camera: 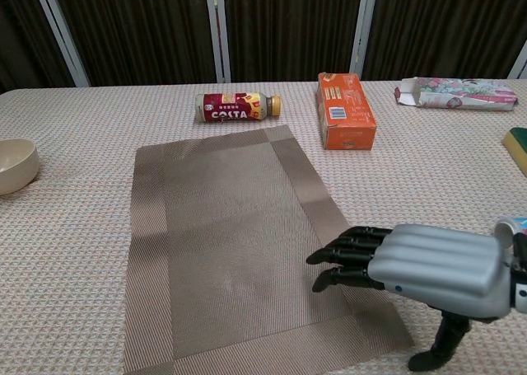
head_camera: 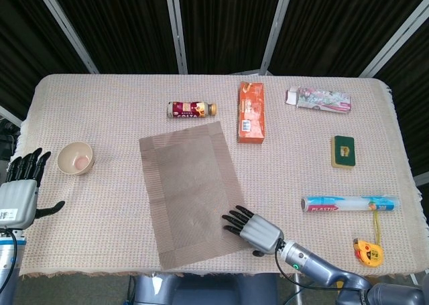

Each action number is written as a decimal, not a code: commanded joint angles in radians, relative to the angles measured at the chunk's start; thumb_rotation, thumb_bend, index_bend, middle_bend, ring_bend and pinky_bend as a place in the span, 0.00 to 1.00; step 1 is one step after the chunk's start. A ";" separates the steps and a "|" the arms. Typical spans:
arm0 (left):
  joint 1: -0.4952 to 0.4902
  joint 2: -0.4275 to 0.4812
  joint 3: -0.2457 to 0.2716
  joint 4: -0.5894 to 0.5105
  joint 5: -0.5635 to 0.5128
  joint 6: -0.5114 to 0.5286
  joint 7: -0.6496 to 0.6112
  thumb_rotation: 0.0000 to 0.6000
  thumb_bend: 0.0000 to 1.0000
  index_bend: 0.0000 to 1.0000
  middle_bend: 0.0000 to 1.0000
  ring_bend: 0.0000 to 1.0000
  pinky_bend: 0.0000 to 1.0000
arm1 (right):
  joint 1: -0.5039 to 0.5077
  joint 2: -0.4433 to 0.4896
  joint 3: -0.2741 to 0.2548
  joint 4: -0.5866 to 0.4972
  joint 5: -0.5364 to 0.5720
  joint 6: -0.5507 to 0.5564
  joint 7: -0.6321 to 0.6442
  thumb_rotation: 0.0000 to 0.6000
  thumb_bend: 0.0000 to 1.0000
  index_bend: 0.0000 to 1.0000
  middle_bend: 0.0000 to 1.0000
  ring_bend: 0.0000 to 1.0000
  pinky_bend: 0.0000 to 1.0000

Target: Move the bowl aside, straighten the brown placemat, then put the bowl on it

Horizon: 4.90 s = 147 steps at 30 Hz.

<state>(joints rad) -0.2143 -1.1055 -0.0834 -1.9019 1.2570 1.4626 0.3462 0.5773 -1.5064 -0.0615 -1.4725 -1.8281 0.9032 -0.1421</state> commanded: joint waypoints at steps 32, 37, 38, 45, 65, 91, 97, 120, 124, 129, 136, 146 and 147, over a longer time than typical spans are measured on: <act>0.006 0.006 -0.009 -0.002 0.004 -0.024 -0.013 1.00 0.06 0.00 0.00 0.00 0.00 | 0.031 -0.045 -0.029 0.086 0.027 0.072 0.038 1.00 0.27 0.17 0.03 0.00 0.00; 0.006 0.008 -0.009 -0.002 0.005 -0.029 -0.016 1.00 0.07 0.00 0.00 0.00 0.00 | 0.032 -0.052 -0.043 0.105 0.024 0.085 0.058 1.00 0.31 0.24 0.04 0.00 0.00; 0.006 0.008 -0.010 -0.001 0.005 -0.030 -0.016 1.00 0.07 0.00 0.00 0.00 0.00 | 0.032 -0.054 -0.044 0.109 0.023 0.088 0.062 1.00 0.33 0.26 0.04 0.00 0.00; 0.007 0.006 -0.010 -0.001 0.006 -0.032 -0.014 1.00 0.06 0.00 0.00 0.00 0.00 | 0.026 -0.070 -0.058 0.147 0.007 0.140 0.106 1.00 0.48 0.58 0.08 0.00 0.00; 0.009 0.010 -0.004 -0.005 0.010 -0.047 -0.018 1.00 0.06 0.00 0.00 0.00 0.00 | 0.003 0.157 -0.163 0.154 -0.189 0.369 0.020 1.00 0.48 0.65 0.11 0.00 0.00; 0.004 0.005 -0.012 0.011 -0.018 -0.068 -0.015 1.00 0.06 0.00 0.00 0.00 0.00 | 0.185 0.190 -0.027 0.651 -0.264 0.357 -0.269 1.00 0.01 0.09 0.01 0.00 0.00; 0.003 0.001 -0.007 0.010 -0.009 -0.071 -0.009 1.00 0.07 0.00 0.00 0.00 0.00 | 0.094 0.153 0.052 0.658 -0.145 0.511 -0.249 1.00 0.00 0.00 0.00 0.00 0.00; -0.250 -0.262 -0.005 0.397 0.350 -0.265 -0.107 1.00 0.08 0.06 0.00 0.00 0.00 | -0.328 0.396 0.117 -0.238 0.411 0.621 -0.070 1.00 0.00 0.00 0.00 0.00 0.00; -0.307 -0.348 -0.016 0.502 0.375 -0.298 -0.116 1.00 0.08 0.09 0.00 0.00 0.00 | -0.358 0.402 0.108 -0.279 0.442 0.623 -0.090 1.00 0.00 0.00 0.00 0.00 0.00; -0.378 -0.462 -0.031 0.623 0.383 -0.351 -0.134 1.00 0.08 0.18 0.00 0.00 0.00 | -0.389 0.386 0.108 -0.322 0.470 0.642 -0.096 1.00 0.00 0.00 0.00 0.00 0.00; -0.456 -0.594 -0.034 0.781 0.386 -0.405 -0.163 1.00 0.08 0.20 0.00 0.00 0.00 | -0.404 0.364 0.119 -0.309 0.448 0.668 -0.123 1.00 0.00 0.00 0.00 0.00 0.00; -0.503 -0.712 -0.015 0.915 0.371 -0.438 -0.197 1.00 0.08 0.21 0.00 0.00 0.00 | -0.411 0.363 0.133 -0.292 0.450 0.646 -0.109 1.00 0.00 0.00 0.00 0.00 0.00; -0.504 -0.718 -0.015 0.922 0.369 -0.439 -0.199 1.00 0.08 0.21 0.00 0.00 0.00 | -0.412 0.363 0.134 -0.291 0.449 0.646 -0.110 1.00 0.00 0.00 0.00 0.00 0.00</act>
<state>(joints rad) -0.7147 -1.8164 -0.1001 -0.9870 1.6303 1.0264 0.1528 0.1658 -1.1433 0.0723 -1.7640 -1.3791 1.5493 -0.2516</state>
